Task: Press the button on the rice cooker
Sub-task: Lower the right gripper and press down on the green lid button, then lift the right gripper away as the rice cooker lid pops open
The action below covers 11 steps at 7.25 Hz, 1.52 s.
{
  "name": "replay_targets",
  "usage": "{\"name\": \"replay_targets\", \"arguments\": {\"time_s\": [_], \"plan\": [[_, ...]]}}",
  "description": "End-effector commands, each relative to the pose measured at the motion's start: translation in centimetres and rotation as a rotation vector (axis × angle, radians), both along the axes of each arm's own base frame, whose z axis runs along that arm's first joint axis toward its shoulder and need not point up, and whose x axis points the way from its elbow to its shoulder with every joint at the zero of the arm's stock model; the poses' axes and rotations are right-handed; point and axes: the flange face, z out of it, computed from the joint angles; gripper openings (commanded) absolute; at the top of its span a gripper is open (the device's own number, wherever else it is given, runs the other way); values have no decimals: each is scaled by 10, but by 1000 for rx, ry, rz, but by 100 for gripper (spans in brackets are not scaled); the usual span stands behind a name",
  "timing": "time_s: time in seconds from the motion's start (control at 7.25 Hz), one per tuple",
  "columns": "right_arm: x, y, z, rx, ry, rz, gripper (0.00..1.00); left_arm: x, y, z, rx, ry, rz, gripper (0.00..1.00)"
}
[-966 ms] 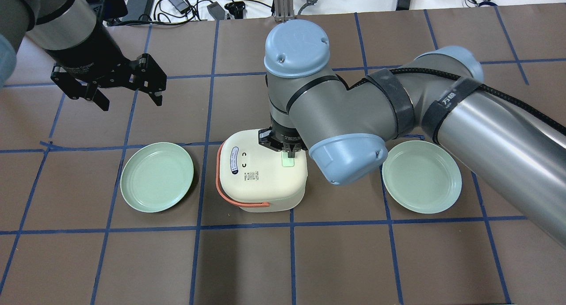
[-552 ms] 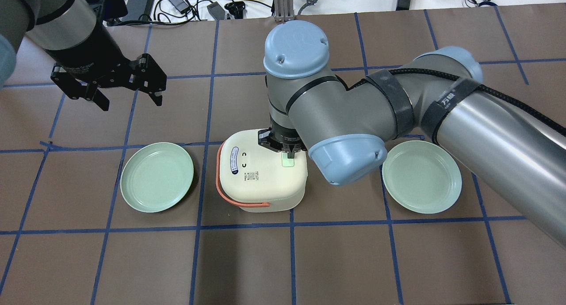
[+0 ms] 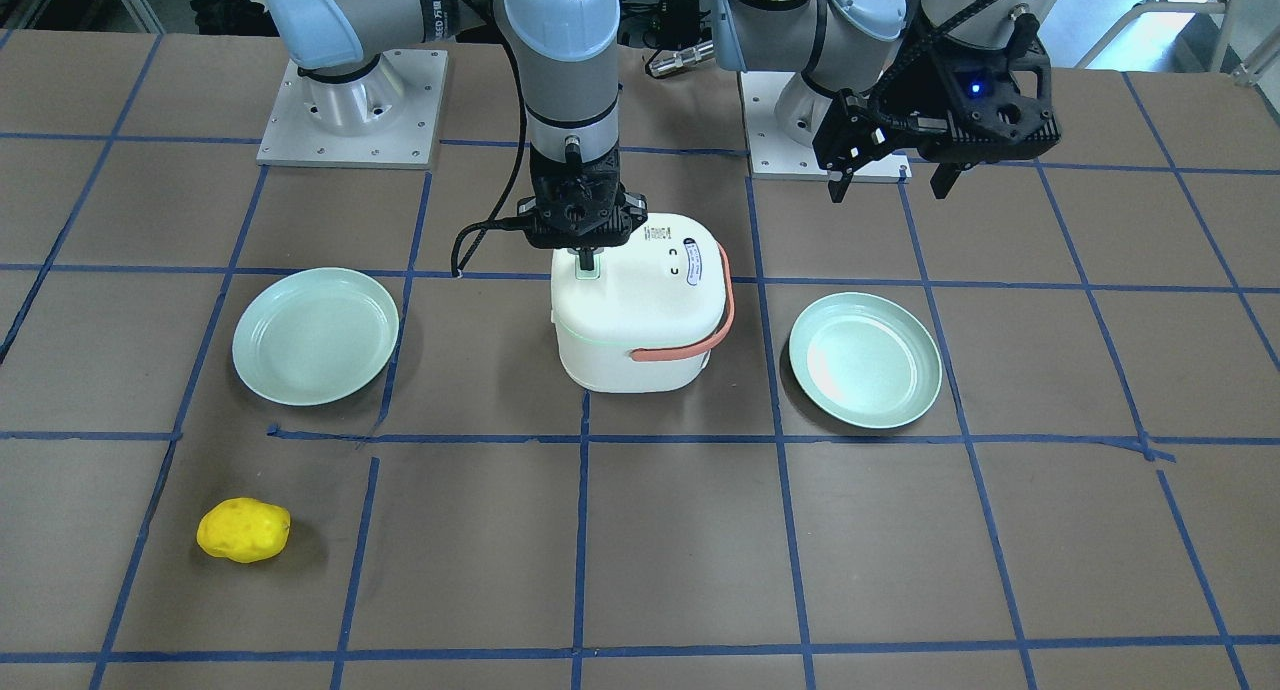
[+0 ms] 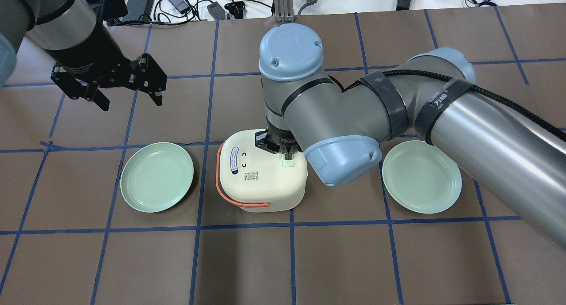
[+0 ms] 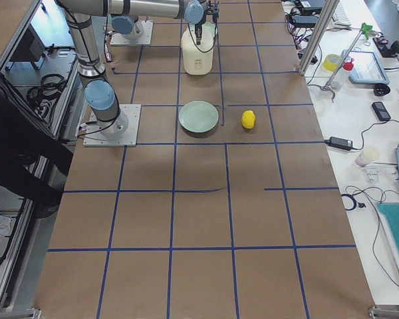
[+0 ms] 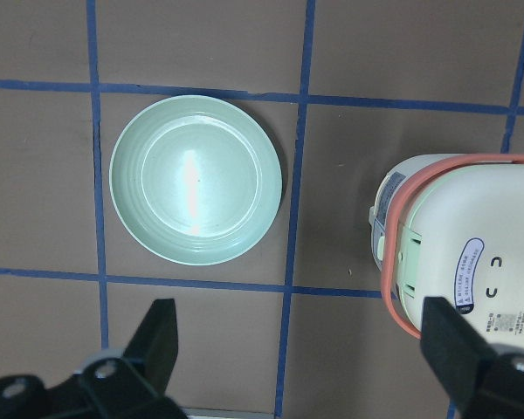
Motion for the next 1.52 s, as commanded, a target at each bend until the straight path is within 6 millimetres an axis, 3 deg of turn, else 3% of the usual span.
{"name": "replay_targets", "arguments": {"time_s": [0.0, 0.41, 0.69, 0.83, 0.97, 1.1, 1.38], "plan": [[3, 1, -2, 3, 2, 6, 0, 0, 0, 0, 0, 0, -1, 100], [0, 2, -7, 9, 17, 8, 0, 0, 0, 0, 0, 0, 1, 100], [-4, -3, 6, -17, 14, 1, 6, 0, 0, 0, 0, 0, -1, 100], [-5, -12, 26, -47, 6, -7, 45, 0, 0, 0, 0, 0, -1, 100], [-11, -27, 48, -83, -14, -29, 99, 0, 0, 0, 0, 0, -1, 100], [-26, -43, 67, -105, -24, -62, 100, 0, 0, 0, 0, 0, -1, 100], [-84, -70, 118, -122, -16, -74, 100, 0, 0, 0, 0, 0, 1, 100]]}}
